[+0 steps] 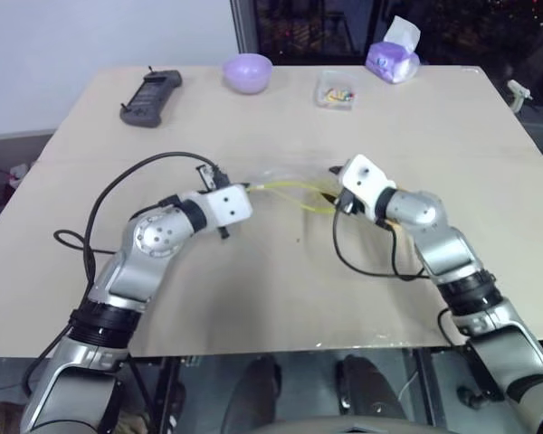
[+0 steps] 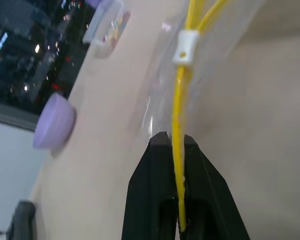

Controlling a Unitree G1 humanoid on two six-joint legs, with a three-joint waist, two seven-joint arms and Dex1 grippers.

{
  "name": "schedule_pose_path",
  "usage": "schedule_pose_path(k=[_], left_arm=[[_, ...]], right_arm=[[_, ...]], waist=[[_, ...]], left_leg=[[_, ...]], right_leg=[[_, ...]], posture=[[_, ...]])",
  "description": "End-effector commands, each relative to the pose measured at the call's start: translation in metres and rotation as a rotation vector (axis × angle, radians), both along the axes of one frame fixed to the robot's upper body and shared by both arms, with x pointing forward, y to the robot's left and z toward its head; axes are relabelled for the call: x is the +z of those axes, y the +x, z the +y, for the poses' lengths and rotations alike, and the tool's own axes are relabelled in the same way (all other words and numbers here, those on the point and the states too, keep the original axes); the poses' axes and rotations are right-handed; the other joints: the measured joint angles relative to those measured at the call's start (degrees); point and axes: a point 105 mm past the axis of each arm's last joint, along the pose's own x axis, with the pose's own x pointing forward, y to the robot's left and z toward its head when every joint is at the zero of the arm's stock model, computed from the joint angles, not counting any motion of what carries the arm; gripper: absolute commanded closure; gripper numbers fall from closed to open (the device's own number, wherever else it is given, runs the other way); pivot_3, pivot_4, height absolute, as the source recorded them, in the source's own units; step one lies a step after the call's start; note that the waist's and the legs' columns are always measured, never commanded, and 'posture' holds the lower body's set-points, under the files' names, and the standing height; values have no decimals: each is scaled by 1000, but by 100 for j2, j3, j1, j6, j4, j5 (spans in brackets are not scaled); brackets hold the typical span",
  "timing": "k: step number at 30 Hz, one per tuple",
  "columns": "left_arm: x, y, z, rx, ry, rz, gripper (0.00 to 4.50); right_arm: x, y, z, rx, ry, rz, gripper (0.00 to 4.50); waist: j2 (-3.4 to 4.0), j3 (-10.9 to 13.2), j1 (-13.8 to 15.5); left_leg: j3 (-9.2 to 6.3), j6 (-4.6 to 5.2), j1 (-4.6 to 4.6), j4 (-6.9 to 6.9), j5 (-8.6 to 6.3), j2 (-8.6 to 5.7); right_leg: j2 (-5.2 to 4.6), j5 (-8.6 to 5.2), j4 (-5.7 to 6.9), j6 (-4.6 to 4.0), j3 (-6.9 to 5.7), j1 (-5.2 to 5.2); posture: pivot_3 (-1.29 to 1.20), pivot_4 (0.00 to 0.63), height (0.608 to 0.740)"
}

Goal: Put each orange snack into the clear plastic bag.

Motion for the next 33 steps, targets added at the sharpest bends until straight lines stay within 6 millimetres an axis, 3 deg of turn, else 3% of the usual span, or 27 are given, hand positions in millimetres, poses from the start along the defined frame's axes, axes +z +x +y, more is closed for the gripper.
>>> schedule_pose_path(k=[1,6,9,13,17,21,26,30,33], left_arm=[[11,6,8,43,-7,-36,4500],[13,9,3,32,-10,-43,4500],[15,8,-8,-6,-7,-58,4500],[23,6,-23,-53,-2,-92,4500],[37,-1,-47,-125,0,-125,4500],[36,-4,-54,-145,32,-108,4500],[28,0,-45,-76,56,-64,4500],[21,13,-18,62,73,-23,4500],[23,17,-14,106,51,-8,4500]], right_arm=[[19,-11,-22,-17,36,-7,2212],[21,-8,-37,-96,73,13,2212],[27,-6,-25,-98,107,-22,1048],[21,-9,-5,-38,57,-34,1048],[11,8,7,-75,-33,-102,1048],[7,14,13,-45,-103,-106,1048],[15,16,17,-21,-102,-134,1048],[21,1,14,54,-77,-124,1048],[17,-5,10,95,-173,-148,1048]], waist=[[0,0,12],[-1,0,8],[-1,0,-12],[-1,0,-1],[-1,-1,7],[-1,0,4],[0,0,-7],[0,0,-3],[0,0,5]], left_leg=[[-1,0,0,1,0,0],[-4,0,2,4,0,0],[-2,0,5,3,0,1],[-1,0,4,2,0,2],[0,0,4,5,0,0],[0,-1,3,5,1,0],[-1,-1,3,4,1,1],[-1,-1,3,4,0,1],[-2,0,2,4,0,1]], right_leg=[[-1,0,1,0,-1,2],[0,0,4,0,-4,5],[1,0,5,0,-2,4],[1,0,4,0,-1,4],[1,0,3,0,-1,5],[1,0,2,0,-1,4],[2,0,1,0,0,3],[2,0,2,0,-1,4],[2,0,0,0,-2,3]], posture=[[0,150,740],[0,150,740],[0,150,740],[0,150,740],[0,150,740],[0,150,740],[0,150,740],[0,150,740],[0,150,740]])
